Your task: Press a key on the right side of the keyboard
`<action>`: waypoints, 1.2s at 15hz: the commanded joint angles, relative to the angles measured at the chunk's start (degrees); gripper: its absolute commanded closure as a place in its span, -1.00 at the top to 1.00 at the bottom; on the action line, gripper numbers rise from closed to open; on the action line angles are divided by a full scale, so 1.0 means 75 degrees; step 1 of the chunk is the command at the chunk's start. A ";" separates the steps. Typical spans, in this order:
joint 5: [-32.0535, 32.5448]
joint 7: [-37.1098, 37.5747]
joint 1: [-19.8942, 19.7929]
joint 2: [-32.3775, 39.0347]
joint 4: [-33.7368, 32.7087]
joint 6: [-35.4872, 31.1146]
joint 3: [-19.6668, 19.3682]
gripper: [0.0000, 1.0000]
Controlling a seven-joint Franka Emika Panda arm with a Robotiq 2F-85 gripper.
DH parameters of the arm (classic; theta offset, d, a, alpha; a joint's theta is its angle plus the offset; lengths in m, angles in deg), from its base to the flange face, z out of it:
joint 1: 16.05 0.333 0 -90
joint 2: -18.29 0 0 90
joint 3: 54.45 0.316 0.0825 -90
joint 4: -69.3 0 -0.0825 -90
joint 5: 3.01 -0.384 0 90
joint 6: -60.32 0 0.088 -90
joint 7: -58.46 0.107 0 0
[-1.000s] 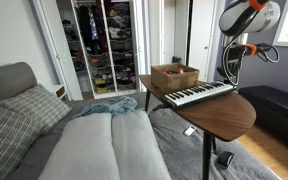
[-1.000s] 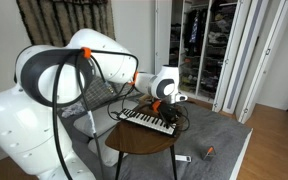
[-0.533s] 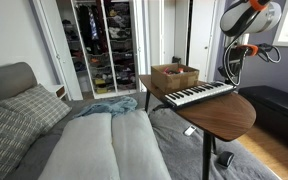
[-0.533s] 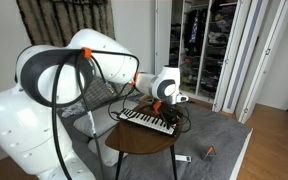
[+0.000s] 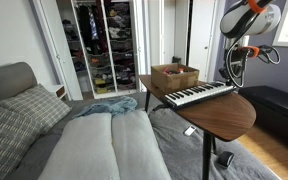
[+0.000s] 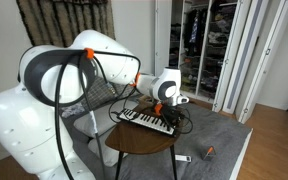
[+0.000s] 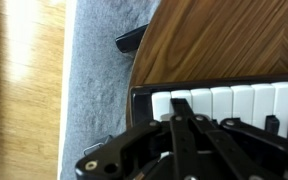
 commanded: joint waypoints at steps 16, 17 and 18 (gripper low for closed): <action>-0.0022 -0.0298 0.0003 -0.0006 0.0029 0.0133 0.0050 -1.00; -0.0005 -0.0268 0.0004 -0.0025 0.0039 0.0134 0.0058 -1.00; 0.0029 -0.0231 0.0004 -0.0052 0.0052 0.0135 0.0067 -1.00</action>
